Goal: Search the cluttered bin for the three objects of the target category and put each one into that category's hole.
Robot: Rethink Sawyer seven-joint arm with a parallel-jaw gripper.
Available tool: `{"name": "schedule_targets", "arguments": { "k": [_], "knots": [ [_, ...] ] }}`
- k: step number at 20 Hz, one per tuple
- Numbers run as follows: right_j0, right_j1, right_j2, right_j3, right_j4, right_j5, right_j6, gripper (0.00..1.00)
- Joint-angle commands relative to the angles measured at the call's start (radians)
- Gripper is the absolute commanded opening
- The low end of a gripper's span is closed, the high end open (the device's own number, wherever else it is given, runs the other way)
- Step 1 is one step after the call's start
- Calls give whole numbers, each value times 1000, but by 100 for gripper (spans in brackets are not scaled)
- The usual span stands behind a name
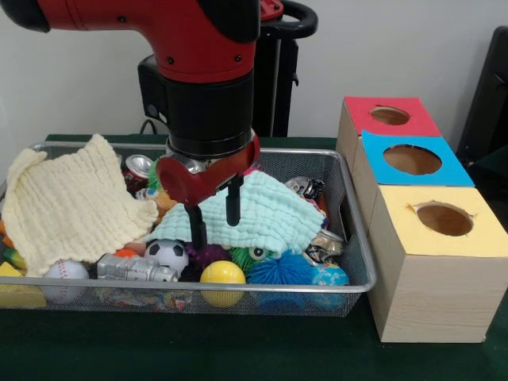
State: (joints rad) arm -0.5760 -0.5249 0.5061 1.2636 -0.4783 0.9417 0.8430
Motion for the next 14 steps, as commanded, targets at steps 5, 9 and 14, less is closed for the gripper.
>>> {"name": "schedule_targets", "arguments": {
  "k": [5, 9, 14],
  "knots": [
    [19, 11, -16, -71, -50, 205, -119, 100],
    [19, 17, -32, -67, -68, 209, -99, 100],
    [-15, 39, -25, -75, -88, 174, -126, 100]
  ]
}}
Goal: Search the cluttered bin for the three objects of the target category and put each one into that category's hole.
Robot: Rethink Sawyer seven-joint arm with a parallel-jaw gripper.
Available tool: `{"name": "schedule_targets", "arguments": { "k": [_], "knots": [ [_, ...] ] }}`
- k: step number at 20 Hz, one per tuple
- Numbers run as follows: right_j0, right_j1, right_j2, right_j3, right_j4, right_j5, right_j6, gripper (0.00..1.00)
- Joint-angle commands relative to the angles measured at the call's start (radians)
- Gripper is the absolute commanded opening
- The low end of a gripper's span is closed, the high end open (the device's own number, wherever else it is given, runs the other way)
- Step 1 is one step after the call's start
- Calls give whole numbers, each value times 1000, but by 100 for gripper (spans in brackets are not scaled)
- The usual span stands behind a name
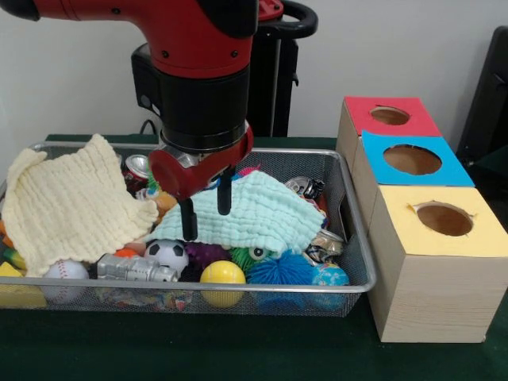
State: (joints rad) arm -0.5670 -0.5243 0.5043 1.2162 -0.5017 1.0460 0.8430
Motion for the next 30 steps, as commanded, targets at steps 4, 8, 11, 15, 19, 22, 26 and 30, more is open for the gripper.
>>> {"name": "schedule_targets", "arguments": {
  "k": [4, 8, 11, 15, 19, 22, 26, 30],
  "knots": [
    [-38, 29, -29, -12, -89, 64, -146, 100],
    [-41, 18, -53, -13, -134, 68, -153, 100],
    [-44, 13, -64, -17, -153, 89, -160, 100],
    [-76, -10, -69, -4, -165, 116, -204, 100],
    [-108, -23, -62, 8, -168, 116, -228, 100],
    [-126, -25, -57, 1, -178, 126, -248, 100],
    [-136, -17, -57, -20, -195, 153, -264, 100],
    [-149, 12, -46, -41, -208, 170, -285, 100]
  ]
}}
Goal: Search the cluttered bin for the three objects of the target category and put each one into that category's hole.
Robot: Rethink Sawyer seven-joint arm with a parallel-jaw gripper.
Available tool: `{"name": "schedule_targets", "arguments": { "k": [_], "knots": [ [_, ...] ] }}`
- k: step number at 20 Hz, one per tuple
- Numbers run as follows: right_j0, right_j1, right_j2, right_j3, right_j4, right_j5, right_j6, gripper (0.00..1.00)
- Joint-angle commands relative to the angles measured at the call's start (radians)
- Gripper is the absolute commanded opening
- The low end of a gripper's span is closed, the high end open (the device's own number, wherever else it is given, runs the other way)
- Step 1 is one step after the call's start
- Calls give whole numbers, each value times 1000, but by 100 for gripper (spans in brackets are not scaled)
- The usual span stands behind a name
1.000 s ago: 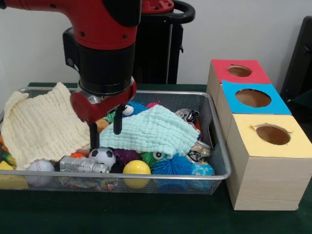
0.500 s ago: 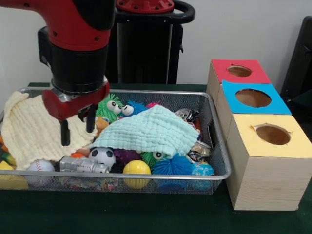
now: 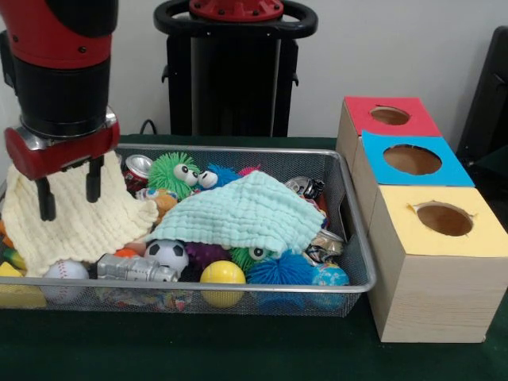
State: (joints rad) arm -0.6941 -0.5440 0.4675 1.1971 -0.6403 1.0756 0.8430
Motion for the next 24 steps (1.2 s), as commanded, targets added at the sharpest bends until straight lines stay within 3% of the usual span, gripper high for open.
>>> {"name": "schedule_targets", "arguments": {
  "k": [1, 7, 24],
  "knots": [
    [-23, 34, -9, -23, -74, 141, -285, 100],
    [-30, 40, -15, -45, -100, 202, -288, 100],
    [-58, 89, -43, 28, -138, 117, -179, 100]
  ]
}}
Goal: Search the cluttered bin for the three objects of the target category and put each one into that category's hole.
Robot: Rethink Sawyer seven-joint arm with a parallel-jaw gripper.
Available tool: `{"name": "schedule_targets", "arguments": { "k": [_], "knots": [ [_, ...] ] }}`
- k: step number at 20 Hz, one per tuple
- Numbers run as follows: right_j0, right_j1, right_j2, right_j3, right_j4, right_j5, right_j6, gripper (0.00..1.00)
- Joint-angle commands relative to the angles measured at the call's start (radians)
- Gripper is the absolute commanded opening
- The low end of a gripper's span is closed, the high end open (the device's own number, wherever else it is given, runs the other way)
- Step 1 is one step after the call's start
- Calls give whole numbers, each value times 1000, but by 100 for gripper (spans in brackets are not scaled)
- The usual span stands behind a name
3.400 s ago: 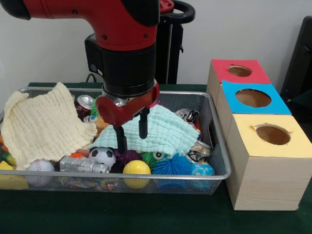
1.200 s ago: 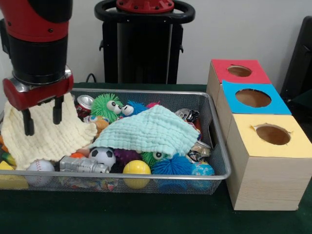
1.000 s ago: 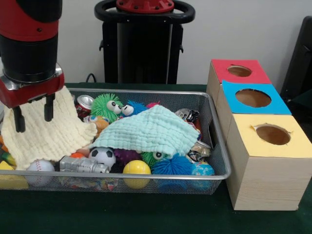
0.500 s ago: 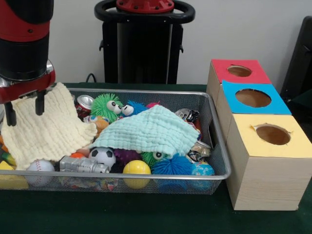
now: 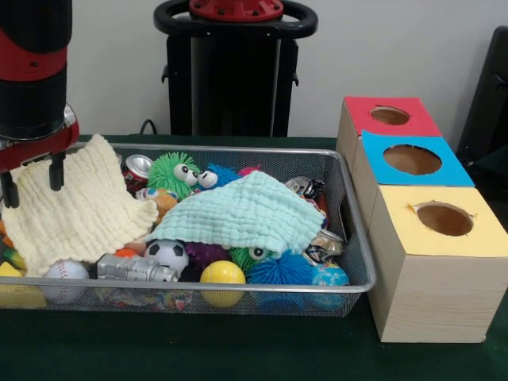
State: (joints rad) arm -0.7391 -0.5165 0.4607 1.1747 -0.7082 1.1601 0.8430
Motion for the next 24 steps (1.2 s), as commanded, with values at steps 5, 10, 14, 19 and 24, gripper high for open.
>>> {"name": "schedule_targets", "arguments": {
  "k": [5, 10, 14, 19, 24],
  "knots": [
    [-8, 90, -55, 51, -86, 20, -162, 100],
    [1, 117, -79, 47, -99, 30, -142, 100],
    [2, 142, -91, 35, -109, 25, -136, 100],
    [1, 189, -99, 6, -128, 22, -148, 100],
    [-11, 225, -91, -13, -128, 15, -170, 100]
  ]
}}
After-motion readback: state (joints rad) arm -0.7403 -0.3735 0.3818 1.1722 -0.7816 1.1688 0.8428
